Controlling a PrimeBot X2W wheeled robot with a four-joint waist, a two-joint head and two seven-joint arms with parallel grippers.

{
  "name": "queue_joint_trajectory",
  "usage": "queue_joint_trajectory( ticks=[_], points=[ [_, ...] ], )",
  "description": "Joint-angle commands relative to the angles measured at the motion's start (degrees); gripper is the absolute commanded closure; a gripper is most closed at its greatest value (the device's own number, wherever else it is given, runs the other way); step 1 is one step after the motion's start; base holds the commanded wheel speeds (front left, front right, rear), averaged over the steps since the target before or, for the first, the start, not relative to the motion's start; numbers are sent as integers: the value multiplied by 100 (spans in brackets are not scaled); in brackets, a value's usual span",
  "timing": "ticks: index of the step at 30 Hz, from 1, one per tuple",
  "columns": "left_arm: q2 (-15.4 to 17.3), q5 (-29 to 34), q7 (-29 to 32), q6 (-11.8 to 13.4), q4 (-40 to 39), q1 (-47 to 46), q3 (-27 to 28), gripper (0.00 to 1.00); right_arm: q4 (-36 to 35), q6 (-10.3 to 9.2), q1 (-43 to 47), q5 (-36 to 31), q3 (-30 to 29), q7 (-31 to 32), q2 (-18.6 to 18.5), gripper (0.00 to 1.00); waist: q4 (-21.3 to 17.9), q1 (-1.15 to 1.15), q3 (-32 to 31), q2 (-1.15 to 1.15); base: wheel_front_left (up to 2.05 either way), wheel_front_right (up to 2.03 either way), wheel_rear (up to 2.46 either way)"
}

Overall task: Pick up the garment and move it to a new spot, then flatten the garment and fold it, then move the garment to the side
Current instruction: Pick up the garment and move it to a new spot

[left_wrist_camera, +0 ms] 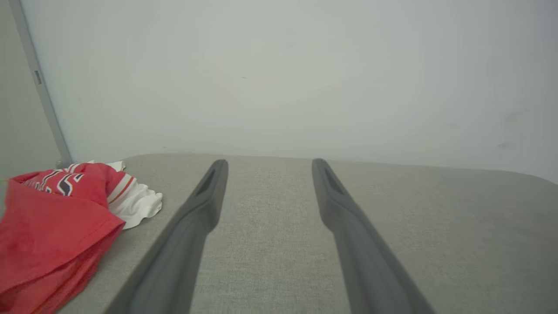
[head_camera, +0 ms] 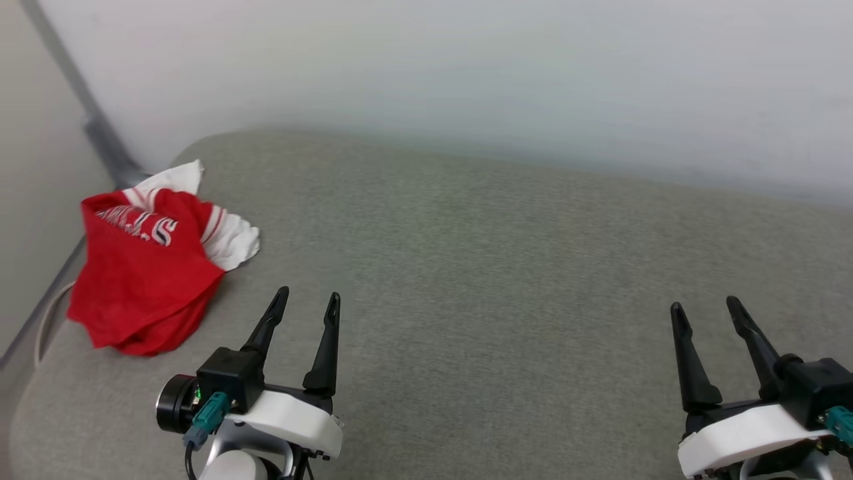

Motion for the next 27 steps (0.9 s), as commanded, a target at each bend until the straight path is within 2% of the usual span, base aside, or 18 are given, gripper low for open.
queue_joint_trajectory(
  ticks=[1, 9, 18, 27],
  points=[
    [4, -6, -16, -11, 1, -78, 16, 0, 0, -4, -31, -8, 13, -22, 11, 0, 298, 0, 8, 0, 0, 0, 0],
    [-37, -50, -16, -22, -22, -76, 91, 0, -44, -4, -84, -91, 102, -3, 11, 0, 1055, 0, 28, 0, 0, 0, 0],
    [-64, -68, -15, -44, -33, -88, 173, 0, -23, -4, -116, -86, 172, -28, 10, 0, 1739, 0, 24, 0, 0, 0, 0],
    [-77, -83, -15, -1, -229, 59, 409, 0, 11, -5, -347, -141, 373, 21, 10, 0, 1918, 0, 143, 0, 0, 0, 0]
  ],
)
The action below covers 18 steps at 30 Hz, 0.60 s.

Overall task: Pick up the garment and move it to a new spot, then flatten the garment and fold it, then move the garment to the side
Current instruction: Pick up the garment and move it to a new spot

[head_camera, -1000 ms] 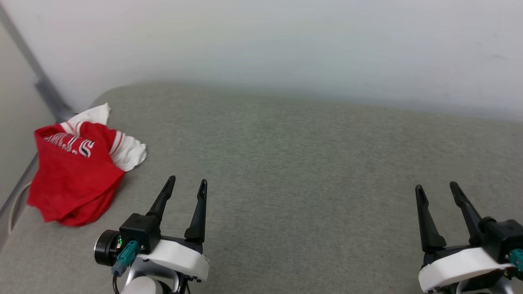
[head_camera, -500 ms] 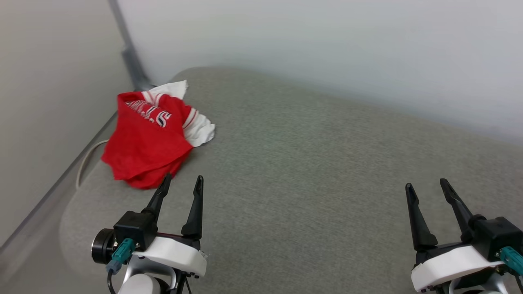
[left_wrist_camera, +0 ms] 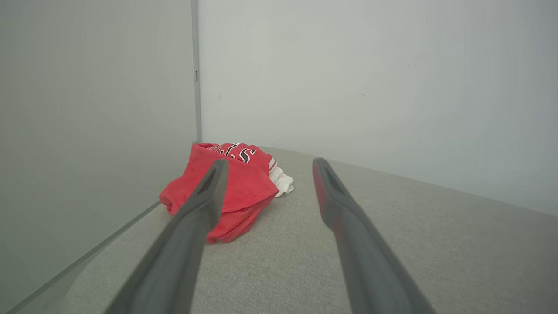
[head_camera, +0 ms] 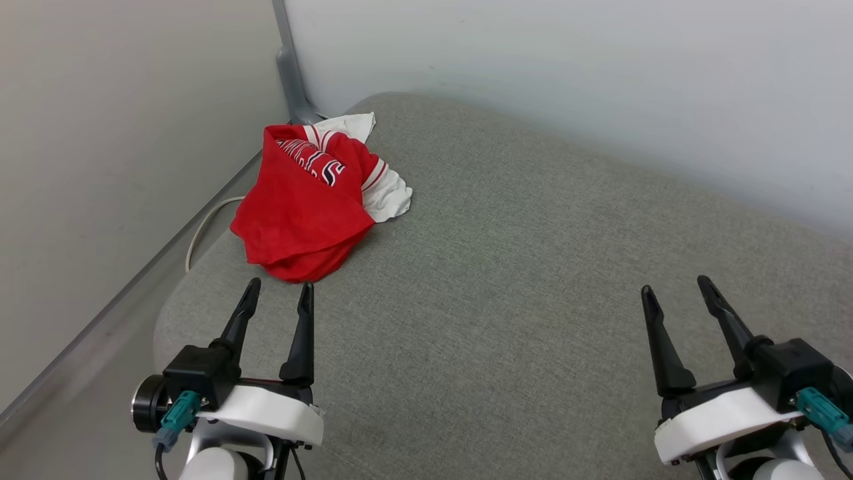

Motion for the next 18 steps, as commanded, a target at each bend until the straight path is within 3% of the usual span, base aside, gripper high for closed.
queue_joint_trajectory(
  ticks=[1, 10, 18],
  points=[
    [-4, 6, -16, 15, -55, 58, 48, 0, 35, -4, -110, -18, 29, -2, 9, 0, 12, 0, 22, 0, 0, 0, 0],
    [-18, -38, -15, 8, -66, -1, 90, 0, 118, -4, -176, 15, 45, -20, 9, 0, 31, 0, 68, 0, 0, 0, 0],
    [77, -635, 247, -59, 721, -898, 97, 0, -136, -4, -219, -84, -109, 144, 9, 0, -56, 0, 533, 0, 0, 0, 0]
  ],
)
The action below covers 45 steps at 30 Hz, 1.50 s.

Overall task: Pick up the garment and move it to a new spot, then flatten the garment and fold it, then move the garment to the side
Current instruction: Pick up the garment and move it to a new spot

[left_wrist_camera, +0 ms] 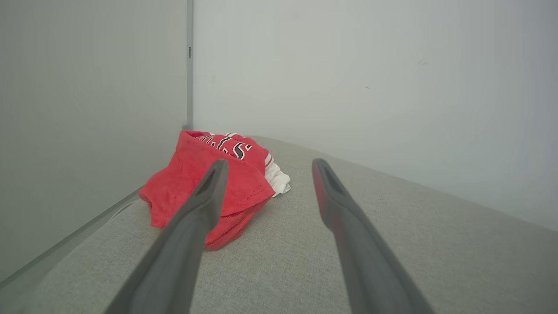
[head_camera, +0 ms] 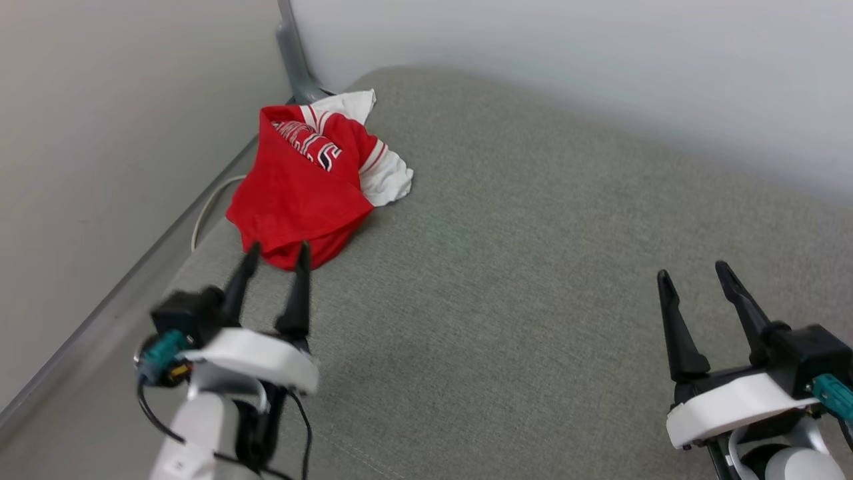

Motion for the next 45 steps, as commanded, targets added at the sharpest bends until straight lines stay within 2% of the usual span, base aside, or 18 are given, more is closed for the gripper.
queue_joint_trajectory(
  ticks=[1, 7, 8, 10, 12, 15, 17, 18, 19, 23, 29, 37, 38, 39, 40, 45],
  points=[
    [110, -142, 116, -11, 146, -344, 121, 0, -101, -5, -157, -80, 34, 48, 8, 0, -169, 0, 317, 0, 0, 0, 0],
    [529, -647, 749, -2, 641, -1357, 584, 0, -339, -5, -492, -222, 91, 199, 3, 0, -742, 0, 1124, 0, 0, 0, 0],
    [529, -647, 749, -2, 641, -1357, 584, 0, -339, -5, -492, -222, 91, 199, 3, 0, -742, 0, 1124, 0, 0, 0, 0],
    [721, -859, 1090, -24, 783, -1678, 654, 0, -402, -5, -609, -277, 83, 219, 3, 0, -929, 0, 1382, 0, 0, 0, 0],
    [1052, -1227, 1657, -39, 996, -2136, 736, 0, -492, -5, -790, -338, 25, 199, 3, 0, -1170, 0, 1760, 0, 0, 0, 0],
    [1378, -1577, 2364, -41, 1276, -2534, 782, 0, -574, -5, -985, -386, 14, 176, 3, 0, -1384, 0, 2094, 0, 0, 0, 0],
    [1658, -1732, 2788, -44, 1459, -2801, 797, 0, -630, -5, -1103, -436, -2, 159, -12, 0, -1503, 0, 2286, 0, 0, 0, 0],
    [1658, -1732, 2788, -44, 1459, -2801, 797, 0, -630, -5, -1103, -436, -2, 159, -12, 0, -1503, 0, 2286, 0, 0, 0, 0],
    [1892, -1859, 3235, -46, 1674, -2985, 828, 0, -674, -5, -1221, -453, 36, 143, -43, 0, -1628, 0, 2465, 0, 0, 0, 0],
    [2309, -2061, 3923, -30, 2116, -3358, 933, 0, -714, -5, -1411, -473, 94, 113, -73, 0, -1836, 0, 2751, 0, 0, 0, 0],
    [2601, -2152, 4322, 182, 2499, -3642, 1053, 0, -761, -4, -1565, -450, 120, 123, -78, 0, -1992, 0, 3040, 0, 0, 0, 0],
    [2583, -2261, 5345, 580, 3091, -3499, 950, 0, -818, -5, -1679, -425, 142, 153, -130, 0, -2083, 0, 3265, 0, 0, 0, 0],
    [2571, -2254, 5366, 602, 3098, -3482, 933, 51, -822, -5, -1683, -426, 140, 153, -130, 0, -2082, 0, 3267, 0, 0, 0, 0],
    [2555, -2246, 5359, 627, 3085, -3468, 920, 60, -819, -5, -1691, -431, 144, 158, -129, 0, -2080, 0, 3260, 0, 0, 0, 0],
    [2525, -2251, 5381, 630, 3078, -3441, 904, 100, -810, -5, -1694, -427, 150, 158, -127, 0, -2076, 0, 3241, 0, 0, 0, 0],
    [2628, -2098, 4814, 592, 2839, -3492, 897, 100, -752, -5, -1640, -399, 140, 109, -100, 0, -2048, 0, 2989, 0, 0, 0, 0]
  ],
)
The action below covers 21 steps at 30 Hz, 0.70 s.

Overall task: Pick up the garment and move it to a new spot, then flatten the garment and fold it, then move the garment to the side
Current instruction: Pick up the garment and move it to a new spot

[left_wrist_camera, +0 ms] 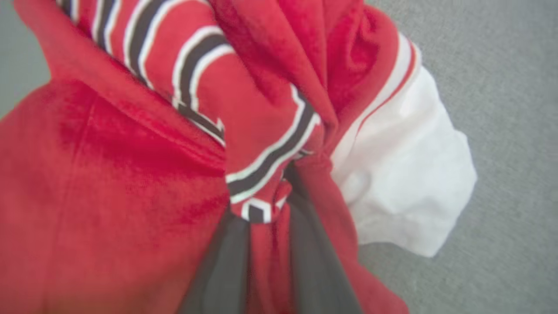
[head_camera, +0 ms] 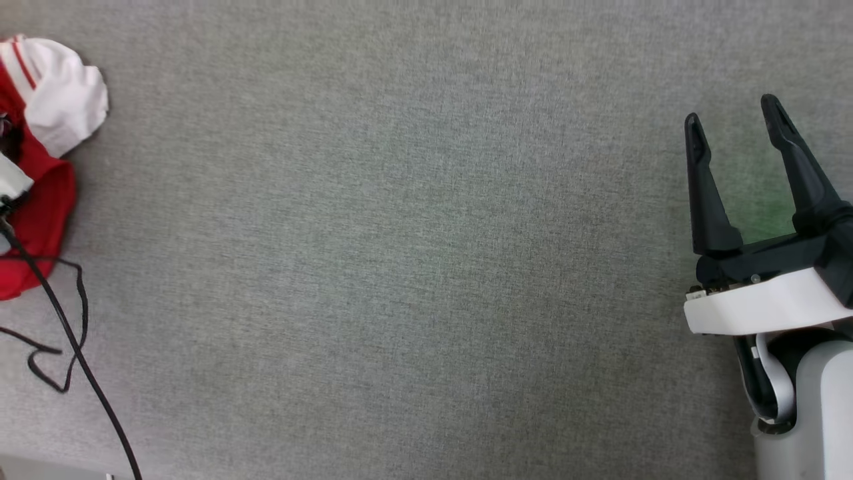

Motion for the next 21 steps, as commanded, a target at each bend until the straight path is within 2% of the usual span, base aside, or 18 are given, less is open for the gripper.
queue_joint_trajectory(
  ticks=[1, 8, 13, 21],
  points=[
    [-53, 76, -150, -25, 14, 127, -47, 100, 16, -6, -13, 6, -12, -54, 2, 0, 12, -1, -180, 0, 0, 0, 0],
    [21, 406, -1491, -130, -355, 222, -89, 100, 286, -6, 273, 148, -84, -260, 76, 0, -25, -1, -1016, 0, 0, 0, 0],
    [-62, 607, -2321, -204, -599, 398, -184, 100, 462, -6, 521, 319, -185, -387, 105, 0, -131, -1, -1634, 0, 0, 0, 0],
    [-457, 812, -2963, -203, -1175, 897, -470, 100, 671, -6, 968, 676, -320, -497, 107, 0, -408, -1, -2350, 0, 0, 0, 0]
  ],
)
